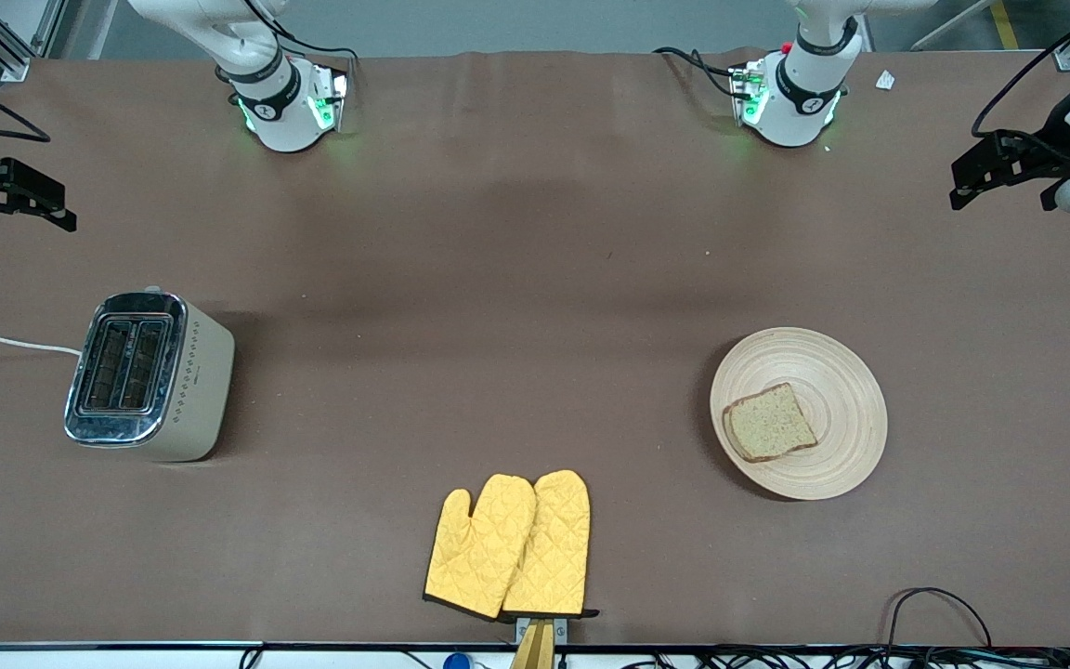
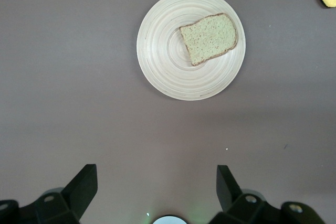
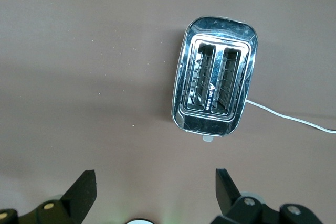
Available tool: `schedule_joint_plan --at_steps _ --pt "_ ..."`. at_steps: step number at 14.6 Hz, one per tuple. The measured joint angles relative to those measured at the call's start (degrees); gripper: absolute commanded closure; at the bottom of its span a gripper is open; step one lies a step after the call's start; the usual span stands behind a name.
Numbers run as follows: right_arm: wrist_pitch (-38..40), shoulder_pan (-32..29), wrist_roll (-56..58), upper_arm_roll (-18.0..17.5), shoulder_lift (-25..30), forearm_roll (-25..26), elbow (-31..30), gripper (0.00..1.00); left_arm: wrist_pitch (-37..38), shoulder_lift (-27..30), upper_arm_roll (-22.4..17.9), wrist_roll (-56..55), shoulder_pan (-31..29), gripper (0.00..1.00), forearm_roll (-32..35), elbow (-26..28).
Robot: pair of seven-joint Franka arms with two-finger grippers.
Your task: Move plate and put bread in toaster
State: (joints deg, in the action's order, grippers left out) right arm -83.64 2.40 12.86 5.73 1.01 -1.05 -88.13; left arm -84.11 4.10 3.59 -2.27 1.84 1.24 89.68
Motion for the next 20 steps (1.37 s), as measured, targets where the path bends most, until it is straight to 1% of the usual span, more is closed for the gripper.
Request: schedule_joint_plan --at_steps 3,5,6,8,10,11,13,15,16,17,19,20 --pt "-0.1 0.01 -0.01 0.1 0.0 0.0 0.0 0.0 -0.01 -0.66 -0.08 0.02 -0.12 0.0 0.0 -0.08" --pt "-0.1 0.0 -0.01 0.17 0.0 0.02 0.0 0.0 -0.05 -2.08 -0.79 0.3 -0.76 0.0 0.13 -0.72" --pt "-0.1 -0.03 -0.01 0.23 0.0 0.06 0.0 0.0 -0.07 -3.38 -1.63 1.64 -1.83 0.0 0.04 -0.99" --pt "-0.11 -0.42 -0.08 0.49 0.0 0.46 -0.01 0.0 -0.35 -7.6 -3.03 6.86 -6.11 0.0 -2.02 -1.52" --pt "-0.55 -1.22 -0.08 0.79 0.0 1.33 0.0 0.0 -1.89 -13.58 -3.47 10.37 -11.27 0.0 -6.12 -2.3" --pt "-0.99 -1.42 -0.08 0.83 0.0 2.0 0.06 0.0 -3.87 -16.6 -3.51 11.09 -13.3 0.0 -8.16 -2.53" --pt "-1.2 -1.43 -0.08 0.79 0.0 3.54 0.47 0.0 -8.78 -22.11 -3.53 11.4 -15.91 0.0 -11.77 -2.69" --pt "-1.17 -1.43 -0.08 0.77 0.0 5.25 1.48 0.0 -11.66 -27.17 -3.54 11.38 -18.06 0.0 -17.35 -2.76" --pt "-1.0 -1.4 -0.08 0.71 0.0 6.16 1.81 0.0 -12.39 -29.55 -3.55 11.39 -19.35 0.06 -20.9 -2.81" --pt "-0.77 -1.35 -0.08 0.6 -0.02 6.91 1.92 0.0 -12.76 -31.83 -3.53 12.46 -20.72 0.09 -24.13 -2.86" --pt "-0.21 -1.29 -0.15 0.41 -0.12 7.28 1.93 0.0 -13.4 -35.65 -3.51 16.98 -22.6 0.09 -28.79 -3.08" --pt "-0.07 -1.3 -0.38 0.38 -0.19 7.25 1.92 0.0 -13.53 -37.1 -3.49 17.97 -23.11 0.12 -30.98 -3.19"
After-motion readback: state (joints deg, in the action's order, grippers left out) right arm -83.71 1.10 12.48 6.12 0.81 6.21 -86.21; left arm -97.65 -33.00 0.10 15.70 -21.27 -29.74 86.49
